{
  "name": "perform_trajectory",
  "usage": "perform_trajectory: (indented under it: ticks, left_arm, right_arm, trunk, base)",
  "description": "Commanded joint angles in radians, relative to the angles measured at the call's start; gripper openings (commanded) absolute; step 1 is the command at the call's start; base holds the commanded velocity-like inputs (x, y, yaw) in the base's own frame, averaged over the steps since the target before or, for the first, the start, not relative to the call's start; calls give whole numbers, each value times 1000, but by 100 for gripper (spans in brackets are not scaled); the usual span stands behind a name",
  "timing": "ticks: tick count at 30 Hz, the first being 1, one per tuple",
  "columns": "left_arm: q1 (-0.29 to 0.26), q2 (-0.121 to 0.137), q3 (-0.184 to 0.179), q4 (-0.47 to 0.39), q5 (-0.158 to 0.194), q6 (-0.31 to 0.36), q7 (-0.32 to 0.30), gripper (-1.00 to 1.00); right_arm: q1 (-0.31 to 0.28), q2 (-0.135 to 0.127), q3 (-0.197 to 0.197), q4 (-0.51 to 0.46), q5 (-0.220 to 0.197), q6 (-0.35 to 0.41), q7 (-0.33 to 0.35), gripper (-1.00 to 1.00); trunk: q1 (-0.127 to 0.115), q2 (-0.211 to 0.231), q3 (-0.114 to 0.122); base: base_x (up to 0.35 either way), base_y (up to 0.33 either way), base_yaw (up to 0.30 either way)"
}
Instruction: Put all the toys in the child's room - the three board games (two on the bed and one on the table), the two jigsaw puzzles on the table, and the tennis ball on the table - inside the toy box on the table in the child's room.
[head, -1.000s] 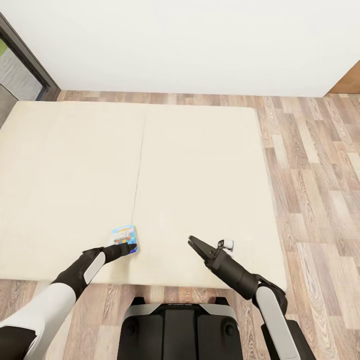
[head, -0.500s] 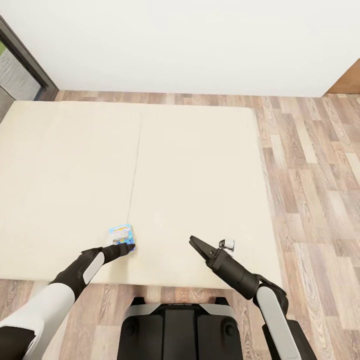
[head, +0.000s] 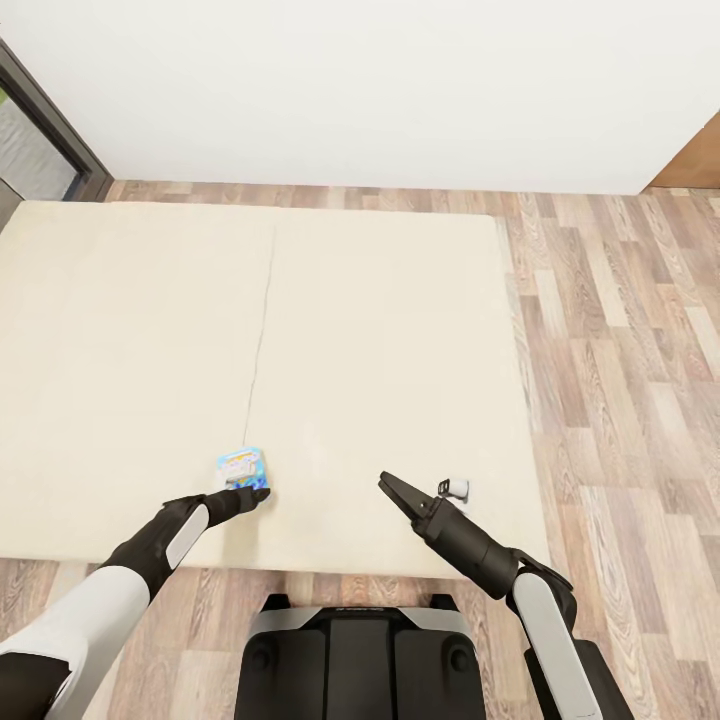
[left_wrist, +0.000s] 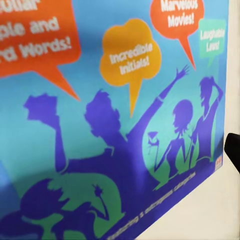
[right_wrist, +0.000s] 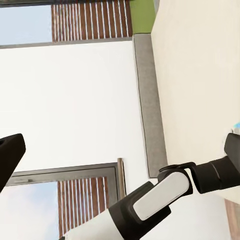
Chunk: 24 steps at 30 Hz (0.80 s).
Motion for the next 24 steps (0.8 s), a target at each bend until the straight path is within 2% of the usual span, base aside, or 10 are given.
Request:
perform_trajectory:
  ticks: [1, 4, 6, 9, 11, 17, 24]
  left_arm:
    - [0, 1, -4, -1, 4, 4, 0, 100]
    - [0, 2, -4, -1, 4, 4, 0, 100]
    - [11, -9, -14, -7, 9, -8, 1, 100]
    - [15, -26, -14, -7, 9, -24, 1, 100]
    - [13, -27, -13, -8, 9, -27, 1, 100]
    - [11, -23, -13, -10, 10, -26, 2, 100]
    - [10, -22, -12, -10, 11, -25, 1, 100]
  right_arm:
    - [0, 1, -1, 0, -4, 6, -1, 100]
    - [0, 1, -1, 0, -4, 6, -1, 100]
    - [0, 12, -12, 1, 6, 1, -12, 100]
    - [0, 14, -16, 1, 6, 1, -12, 100]
    - [0, 15, -15, 1, 7, 1, -13, 100]
    - [5, -18, -49, 4, 42, -34, -47, 100]
    - [6, -24, -71, 6, 82, -73, -86, 100]
  trunk:
    - [1, -2, -1]
    - [1, -2, -1]
    - [1, -1, -1]
    - [1, -1, -1]
    - [1, -1, -1]
    - [1, -1, -1]
    - [1, -1, -1]
  base:
    - [0, -12, 0]
    - [0, -15, 0]
    - [0, -10, 0]
    - [0, -7, 0]
    - [0, -59, 0]
    - [0, -135, 0]
    - [0, -182, 0]
